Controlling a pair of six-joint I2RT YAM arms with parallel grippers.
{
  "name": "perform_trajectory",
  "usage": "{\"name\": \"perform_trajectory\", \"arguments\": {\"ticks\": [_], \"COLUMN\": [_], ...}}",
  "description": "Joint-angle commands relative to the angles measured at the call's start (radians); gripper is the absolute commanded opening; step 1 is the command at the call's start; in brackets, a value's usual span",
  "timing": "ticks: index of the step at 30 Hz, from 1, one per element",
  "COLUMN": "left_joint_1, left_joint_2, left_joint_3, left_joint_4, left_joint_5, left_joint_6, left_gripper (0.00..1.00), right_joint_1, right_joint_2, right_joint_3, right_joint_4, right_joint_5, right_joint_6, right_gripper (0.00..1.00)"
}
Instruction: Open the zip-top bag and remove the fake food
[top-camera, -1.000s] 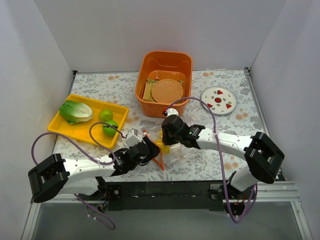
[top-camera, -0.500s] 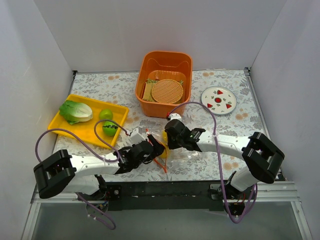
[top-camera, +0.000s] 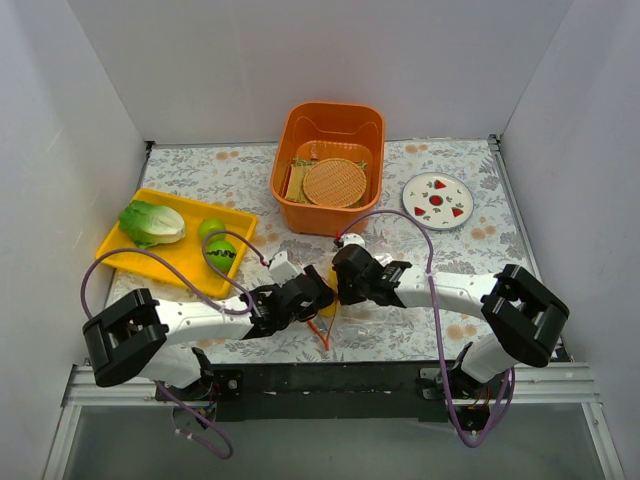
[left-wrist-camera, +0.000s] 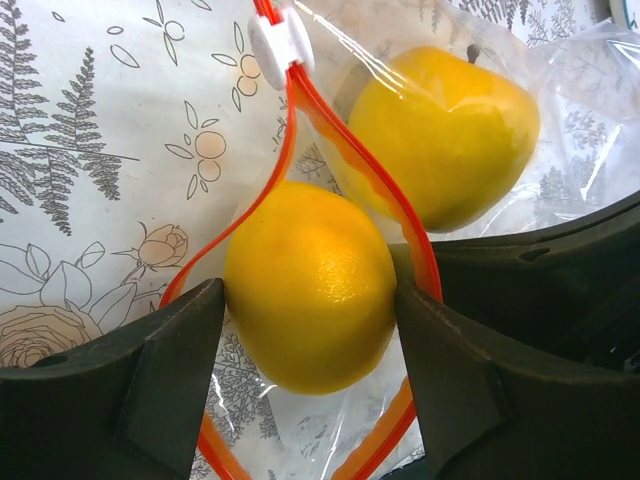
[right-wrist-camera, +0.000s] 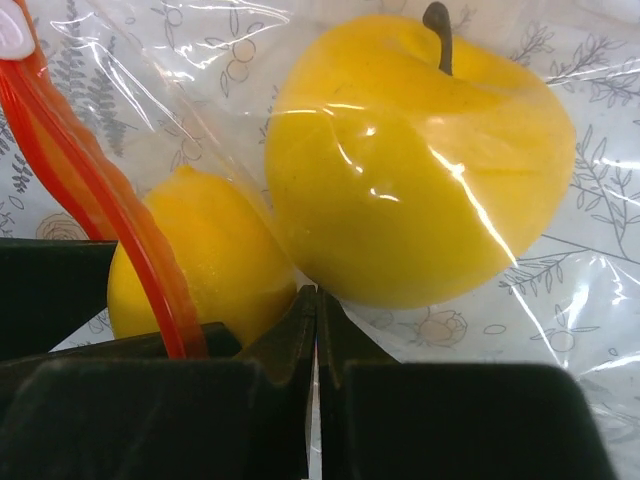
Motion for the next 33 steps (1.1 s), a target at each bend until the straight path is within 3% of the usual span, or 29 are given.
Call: {"name": "perform_trajectory", "arguments": {"ticks": [1, 6, 10, 12, 16, 18, 33], "left_joint_1": [-0.001, -0.001, -0.001, -0.001, -0.001, -0.001, -0.001], "left_joint_2": [0.051, 0.077, 0.072, 0.063, 0.002, -0.027, -0.359], "left_joint_3": [0.027, 0.031, 0.041, 0.048, 0.061, 0.064, 0.082], "left_joint_4": [-0.1, -0.103, -0.106, -0.109, -0.147, -0.167, -0.589], "left_joint_5": [0.023, 0.035, 0.026, 0.026, 0.031, 0.034, 0.022], "left_joint_6": [0.005, -0.006, -0.006, 0.002, 0.017, 0.026, -0.063], "left_gripper": [0.68, 0.71, 0.66, 0.56, 0.24, 0.19, 0.11], "right_joint_1": [0.006, 0.003, 0.001, -0.005, -0.034, -0.052, -0.132], "right_joint_2": [-0.021, -0.032, -0.041, -0.048, -0.062, -0.081, -0.164], "right_joint_3": [-0.008, -0.011, -0.022, -0.03, -0.05, -0.062, -0.117], "right_joint_4": [0.062, 0.058, 0.058, 0.061, 0.056, 0.055, 0.082], "right_joint_5": [-0.049, -0.037, -0.029, -0.024, -0.024, -0.012, -0.049], "right_joint_6": [0.018, 0.017, 0.017, 0.018, 0.011, 0.005, -0.017], "right_gripper": [0.03, 0.05, 0.06, 0.05, 0.01, 0.01, 0.01]}}
